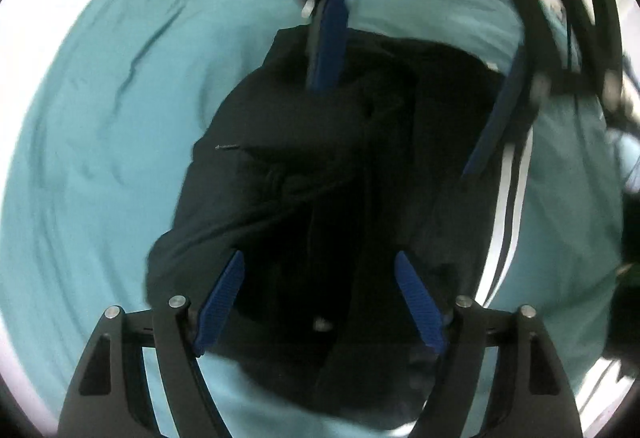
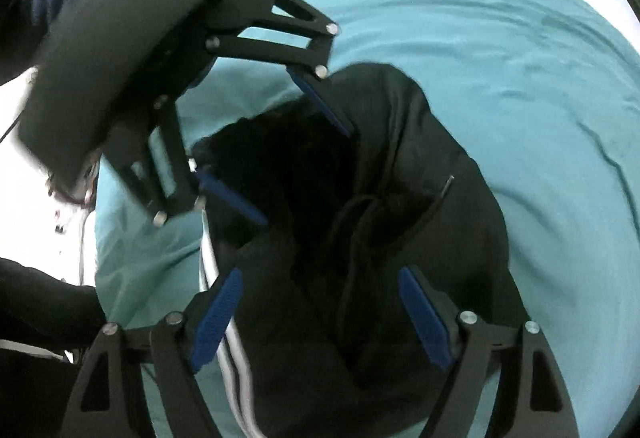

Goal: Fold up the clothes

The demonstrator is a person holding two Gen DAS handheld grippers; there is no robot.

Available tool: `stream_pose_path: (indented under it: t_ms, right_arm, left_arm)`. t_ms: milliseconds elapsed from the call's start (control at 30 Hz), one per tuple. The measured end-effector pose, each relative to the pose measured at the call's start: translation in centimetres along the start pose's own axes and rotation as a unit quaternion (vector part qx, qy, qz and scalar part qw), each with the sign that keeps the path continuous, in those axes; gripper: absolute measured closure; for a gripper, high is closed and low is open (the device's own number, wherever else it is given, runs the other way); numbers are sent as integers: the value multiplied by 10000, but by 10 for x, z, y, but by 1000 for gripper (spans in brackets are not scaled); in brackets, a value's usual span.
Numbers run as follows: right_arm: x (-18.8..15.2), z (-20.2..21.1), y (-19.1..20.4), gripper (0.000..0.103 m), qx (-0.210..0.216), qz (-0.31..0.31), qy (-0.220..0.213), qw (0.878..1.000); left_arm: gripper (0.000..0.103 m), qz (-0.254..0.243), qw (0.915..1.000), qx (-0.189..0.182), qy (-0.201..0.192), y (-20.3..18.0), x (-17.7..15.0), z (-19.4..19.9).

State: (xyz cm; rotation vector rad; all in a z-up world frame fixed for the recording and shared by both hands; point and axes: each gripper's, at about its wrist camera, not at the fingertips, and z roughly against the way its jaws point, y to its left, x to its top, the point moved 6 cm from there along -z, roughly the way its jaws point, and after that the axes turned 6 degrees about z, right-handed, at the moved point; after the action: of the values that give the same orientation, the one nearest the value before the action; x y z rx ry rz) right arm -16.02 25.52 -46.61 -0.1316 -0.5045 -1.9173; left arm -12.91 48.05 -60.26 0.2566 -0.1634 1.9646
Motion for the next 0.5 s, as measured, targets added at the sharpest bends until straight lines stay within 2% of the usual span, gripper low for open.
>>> stream_pose_path:
  t_ms: [33, 67, 100, 133, 200, 267, 367, 400, 467, 500]
  right_arm:
    - [-3, -2, 1, 26, 110, -48, 27, 9999]
    - [-5, -4, 2, 37, 221, -96, 54, 9997]
    - [-8, -5, 4, 61, 331, -144, 81, 9993]
    - [-10, -7, 5, 71, 442, -192, 108, 9988]
    - [-15, -10, 7, 82, 662, -288, 162, 9973]
    - [-22, -4, 19, 88, 826, -382, 89, 9958]
    - [-39, 8, 59, 88, 1067, -418, 1, 9934]
    - [-45, 8, 72, 88, 1165, -442, 32, 9922]
    - [-64, -2, 102, 88, 1322, -481, 252, 9897]
    - [-75, -10, 119, 88, 1428, -485, 394, 9878]
  left_arm:
    - [24, 75, 9999, -90, -28, 1, 2, -2]
    - [26, 156, 9997, -202, -52, 0, 3, -1]
    - [42, 238, 9992, -314, -76, -1, 4, -1]
    - [64, 312, 9986, -410, -97, -2, 4, 0]
    - [85, 345, 9985, -385, -171, -7, 0, 9]
    - [87, 354, 9982, -374, -307, -18, -10, 25]
    - [87, 402, 9975, -443, -385, -41, -35, 47]
    - [87, 376, 9974, -493, -358, -55, -54, 55]
    - [84, 311, 9973, -639, -181, -81, -114, 66]
    - [79, 255, 9975, -660, -54, -93, -142, 68]
